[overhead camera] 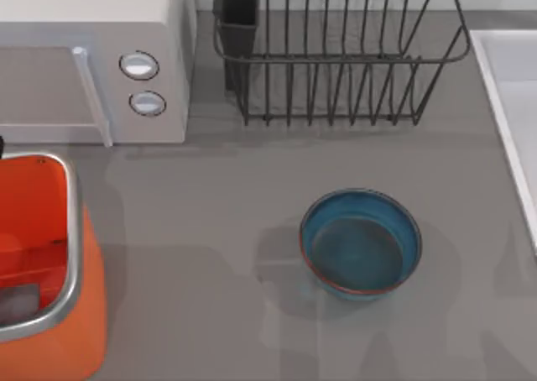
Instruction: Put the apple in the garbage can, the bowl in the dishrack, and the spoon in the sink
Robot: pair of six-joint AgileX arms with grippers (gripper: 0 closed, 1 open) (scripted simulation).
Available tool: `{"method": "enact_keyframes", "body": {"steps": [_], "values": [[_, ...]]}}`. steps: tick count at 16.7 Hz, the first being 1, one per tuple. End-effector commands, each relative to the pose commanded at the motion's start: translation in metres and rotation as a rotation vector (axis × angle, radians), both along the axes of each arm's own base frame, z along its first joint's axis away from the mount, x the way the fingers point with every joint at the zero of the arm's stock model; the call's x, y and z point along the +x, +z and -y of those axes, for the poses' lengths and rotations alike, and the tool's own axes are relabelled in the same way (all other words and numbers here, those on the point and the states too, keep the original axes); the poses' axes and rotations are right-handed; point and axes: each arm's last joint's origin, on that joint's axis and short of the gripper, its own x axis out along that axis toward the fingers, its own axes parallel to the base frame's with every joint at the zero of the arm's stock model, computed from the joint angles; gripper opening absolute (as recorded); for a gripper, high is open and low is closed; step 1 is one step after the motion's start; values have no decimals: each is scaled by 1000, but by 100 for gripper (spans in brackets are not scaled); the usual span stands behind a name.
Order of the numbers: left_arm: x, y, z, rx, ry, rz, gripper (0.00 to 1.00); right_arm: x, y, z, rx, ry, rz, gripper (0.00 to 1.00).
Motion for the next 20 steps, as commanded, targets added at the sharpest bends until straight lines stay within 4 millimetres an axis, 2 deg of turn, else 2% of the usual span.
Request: {"method": "enact_keyframes", "body": {"steps": [3,9,14,20], "values": [[1,-11,-1,1,-3,-3,0,0,0,0,0,0,0,100],[3,-66,-5,3,7,2,0,0,0,0,0,0,0,100],[3,-70,-6,3,8,-1,0,0,0,0,0,0,0,100],[3,-70,-6,3,8,-1,45,0,0,0,0,0,0,100]]}}
